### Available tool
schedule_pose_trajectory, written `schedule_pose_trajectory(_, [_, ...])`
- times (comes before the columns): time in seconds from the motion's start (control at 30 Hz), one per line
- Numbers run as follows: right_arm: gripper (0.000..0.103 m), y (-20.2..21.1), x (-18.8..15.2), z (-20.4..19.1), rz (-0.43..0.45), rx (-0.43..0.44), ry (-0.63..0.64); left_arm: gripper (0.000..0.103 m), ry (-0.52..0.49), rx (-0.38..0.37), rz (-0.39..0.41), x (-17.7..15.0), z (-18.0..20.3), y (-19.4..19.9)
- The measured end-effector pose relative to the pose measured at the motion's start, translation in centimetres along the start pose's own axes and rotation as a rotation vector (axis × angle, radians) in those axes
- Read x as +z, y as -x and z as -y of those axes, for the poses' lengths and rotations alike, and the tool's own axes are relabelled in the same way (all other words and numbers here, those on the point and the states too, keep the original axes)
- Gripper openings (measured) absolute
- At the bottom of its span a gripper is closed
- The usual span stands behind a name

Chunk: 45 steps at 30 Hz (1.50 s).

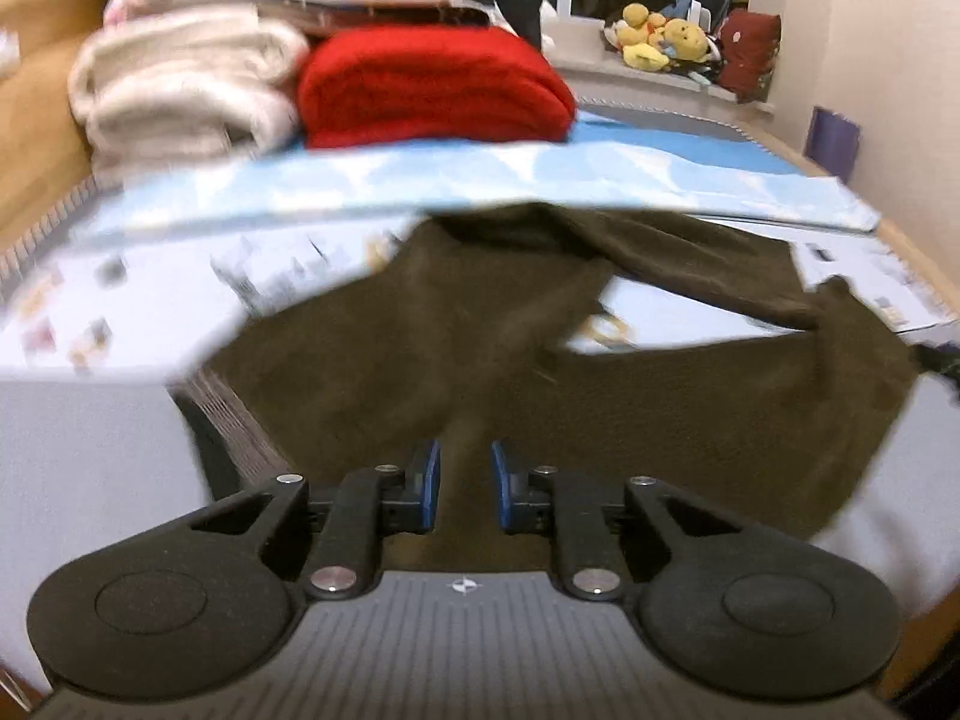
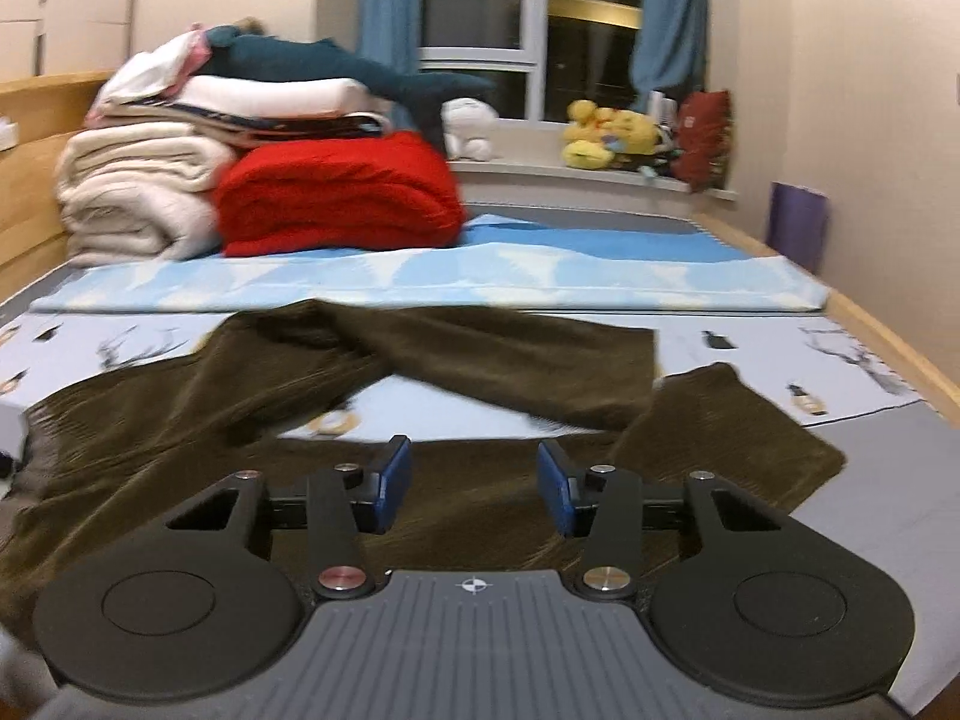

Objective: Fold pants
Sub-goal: 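Grasp the grey waistband with the left gripper while the right gripper grasps a pant leg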

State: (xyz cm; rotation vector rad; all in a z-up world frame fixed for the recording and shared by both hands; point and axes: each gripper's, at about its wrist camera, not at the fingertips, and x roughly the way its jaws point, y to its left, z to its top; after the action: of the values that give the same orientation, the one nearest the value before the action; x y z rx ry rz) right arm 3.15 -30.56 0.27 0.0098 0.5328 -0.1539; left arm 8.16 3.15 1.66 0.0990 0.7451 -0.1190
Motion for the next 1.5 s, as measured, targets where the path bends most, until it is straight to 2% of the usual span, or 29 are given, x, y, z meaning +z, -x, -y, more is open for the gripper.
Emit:
schedule_pose_trajectory(0.07, [0.048,-2.3,0.4,1.9,-0.028,-0.019,-0.026,0.020,-0.016,0.051,0.010,0.0,-2.4,-1.8])
schedule_pose_trajectory(0.1, [0.048,-3.8,0.6,3.0,-0.052,-0.034,-0.037,0.020,0.007,0.075,-0.012,-0.5,-3.7,-2.9])
schedule_pose_trajectory(0.13, [0.049,-5.1,0.6,3.7,-0.088,-0.061,-0.036,0.020,0.073,0.094,-0.090,-0.9,-5.4,-4.4])
schedule_pose_trajectory(0.17, [0.049,-6.3,0.7,4.8,-0.115,-0.094,-0.044,0.020,0.184,0.090,-0.153,-1.3,-7.4,-5.7])
schedule_pose_trajectory(0.2, [0.050,-7.8,0.5,6.0,-0.149,-0.132,-0.069,0.020,0.260,0.078,-0.180,-1.5,-8.8,-6.3])
schedule_pose_trajectory(0.23, [0.050,-9.2,0.4,7.5,-0.185,-0.173,-0.110,0.020,0.308,0.073,-0.191,-1.6,-9.9,-6.7])
schedule_pose_trajectory(0.37, [0.051,-13.4,-0.7,14.6,-0.269,-0.309,-0.370,0.023,0.358,0.104,-0.236,-2.1,-12.1,-8.1])
schedule_pose_trajectory(0.47, [0.051,-15.3,-2.5,19.3,-0.300,-0.427,-0.517,0.037,0.427,0.083,-0.291,-2.1,-14.0,-9.7])
schedule_pose_trajectory(0.5, [0.051,-15.9,-3.2,20.6,-0.309,-0.454,-0.554,0.048,0.435,0.082,-0.305,-2.2,-14.4,-10.1])
schedule_pose_trajectory(0.53, [0.051,-16.4,-3.8,21.7,-0.311,-0.464,-0.593,0.059,0.441,0.080,-0.321,-2.3,-14.5,-10.6])
schedule_pose_trajectory(0.63, [0.052,-17.7,-5.2,24.2,-0.287,-0.459,-0.706,0.070,0.452,0.065,-0.374,-2.5,-15.0,-12.1])
schedule_pose_trajectory(0.8, [0.056,-19.6,-5.6,25.9,-0.247,-0.444,-0.743,0.077,0.441,0.074,-0.424,-2.9,-14.8,-13.9])
schedule_pose_trajectory(0.93, [0.057,-21.0,-5.5,26.5,-0.230,-0.416,-0.694,0.080,0.379,0.100,-0.451,-3.2,-14.4,-15.0])
schedule_pose_trajectory(0.97, [0.053,-21.0,-5.6,27.1,-0.225,-0.414,-0.676,0.080,0.364,0.102,-0.454,-3.3,-14.2,-15.0])
schedule_pose_trajectory(1.0, [0.028,-21.1,-5.6,27.5,-0.223,-0.412,-0.660,0.078,0.348,0.103,-0.456,-3.3,-14.1,-15.3])
schedule_pose_trajectory(1.03, [0.010,-21.1,-5.5,28.0,-0.229,-0.395,-0.664,0.075,0.329,0.106,-0.460,-3.2,-14.0,-15.4])
schedule_pose_trajectory(1.07, [0.009,-20.6,-5.5,28.5,-0.222,-0.383,-0.685,0.072,0.313,0.108,-0.463,-3.1,-13.9,-15.5])
schedule_pose_trajectory(1.1, [0.003,-20.0,-5.2,28.9,-0.208,-0.382,-0.700,0.066,0.302,0.106,-0.463,-3.0,-13.8,-15.5])
schedule_pose_trajectory(1.13, [0.002,-19.4,-4.9,29.3,-0.192,-0.387,-0.701,0.061,0.290,0.101,-0.463,-3.0,-13.8,-15.5])
schedule_pose_trajectory(1.23, [0.002,-16.7,-3.9,29.9,-0.166,-0.430,-0.697,0.048,0.268,0.101,-0.446,-2.8,-13.9,-15.0])
schedule_pose_trajectory(1.4, [0.000,-11.8,-5.1,31.8,-0.248,-0.569,-0.739,0.030,0.227,0.104,-0.361,-2.6,-12.9,-13.2])
schedule_pose_trajectory(1.47, [0.000,-9.6,-5.7,32.4,-0.280,-0.715,-0.678,0.018,0.213,0.122,-0.335,-2.7,-12.6,-12.6])
schedule_pose_trajectory(1.5, [0.000,-8.2,-6.4,33.2,-0.283,-0.754,-0.695,0.017,0.217,0.123,-0.325,-2.7,-12.6,-12.3])
